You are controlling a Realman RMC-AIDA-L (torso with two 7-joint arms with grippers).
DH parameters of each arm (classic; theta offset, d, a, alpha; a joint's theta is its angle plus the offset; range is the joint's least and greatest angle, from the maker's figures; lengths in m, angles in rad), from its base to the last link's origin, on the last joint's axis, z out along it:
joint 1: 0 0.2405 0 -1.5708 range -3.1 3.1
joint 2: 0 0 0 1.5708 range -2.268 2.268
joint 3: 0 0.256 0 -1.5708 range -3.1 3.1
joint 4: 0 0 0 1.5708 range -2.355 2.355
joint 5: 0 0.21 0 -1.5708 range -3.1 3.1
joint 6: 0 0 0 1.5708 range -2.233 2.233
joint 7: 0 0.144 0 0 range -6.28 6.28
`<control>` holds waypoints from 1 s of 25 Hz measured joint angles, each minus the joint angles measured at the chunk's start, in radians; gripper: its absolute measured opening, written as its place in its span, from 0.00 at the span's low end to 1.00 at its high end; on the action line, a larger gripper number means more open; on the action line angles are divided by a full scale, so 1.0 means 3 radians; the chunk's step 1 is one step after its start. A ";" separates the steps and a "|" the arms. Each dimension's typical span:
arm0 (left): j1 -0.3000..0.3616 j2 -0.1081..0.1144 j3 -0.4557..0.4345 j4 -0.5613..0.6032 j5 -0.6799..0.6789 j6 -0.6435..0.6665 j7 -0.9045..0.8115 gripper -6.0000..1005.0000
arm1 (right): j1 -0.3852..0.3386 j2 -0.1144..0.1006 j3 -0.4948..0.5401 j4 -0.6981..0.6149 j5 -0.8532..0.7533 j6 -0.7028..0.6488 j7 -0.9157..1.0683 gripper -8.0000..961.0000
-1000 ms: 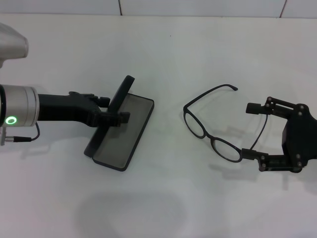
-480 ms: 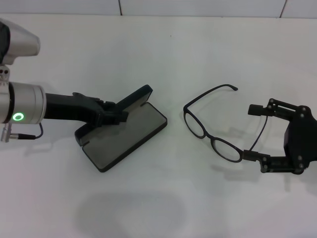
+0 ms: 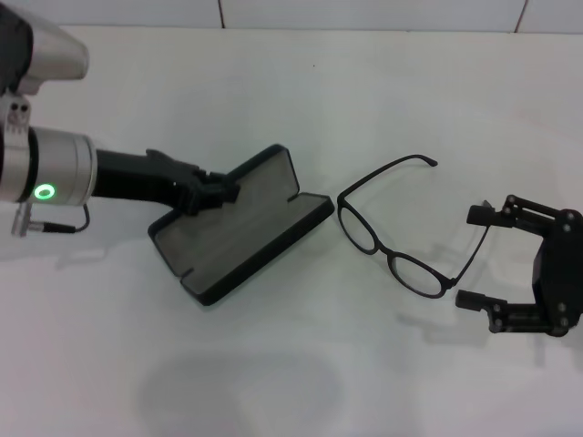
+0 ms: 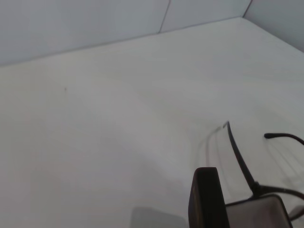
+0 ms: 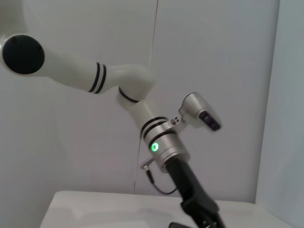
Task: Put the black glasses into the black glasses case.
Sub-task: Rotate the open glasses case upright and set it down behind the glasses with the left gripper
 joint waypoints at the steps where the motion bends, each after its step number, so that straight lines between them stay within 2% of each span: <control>1: -0.0022 0.0007 -0.0001 -0.0001 0.0000 -0.0010 0.0017 0.27 | -0.0016 0.0003 0.0000 0.0001 0.0002 -0.0002 -0.0021 0.88; 2: -0.0059 0.0018 -0.0001 -0.0003 0.0000 -0.0031 0.0049 0.23 | -0.0029 0.0008 0.0000 0.0004 0.0006 -0.0004 -0.0042 0.88; 7: -0.0236 0.0041 -0.0002 -0.0005 0.0000 -0.0162 0.0223 0.22 | -0.0076 0.0024 0.0000 0.0016 0.0012 -0.0006 -0.0105 0.88; 11: -0.0401 -0.0013 0.0021 -0.0123 0.0006 -0.0498 0.0619 0.21 | -0.0107 0.0036 0.0000 0.0024 0.0006 -0.0022 -0.0138 0.88; 15: -0.0636 -0.0023 0.0158 -0.0469 0.0009 -0.0789 0.1099 0.21 | -0.0172 0.0055 0.0000 0.0025 0.0000 -0.0117 -0.0230 0.88; 18: -0.0728 -0.0036 0.0283 -0.0660 -0.0064 -0.0930 0.1351 0.21 | -0.0194 0.0065 0.0000 0.0027 0.0011 -0.0152 -0.0277 0.88; 25: -0.0787 -0.0039 0.0609 -0.0705 -0.0252 -0.0968 0.1646 0.21 | -0.0207 0.0083 0.0000 0.0033 0.0010 -0.0163 -0.0283 0.88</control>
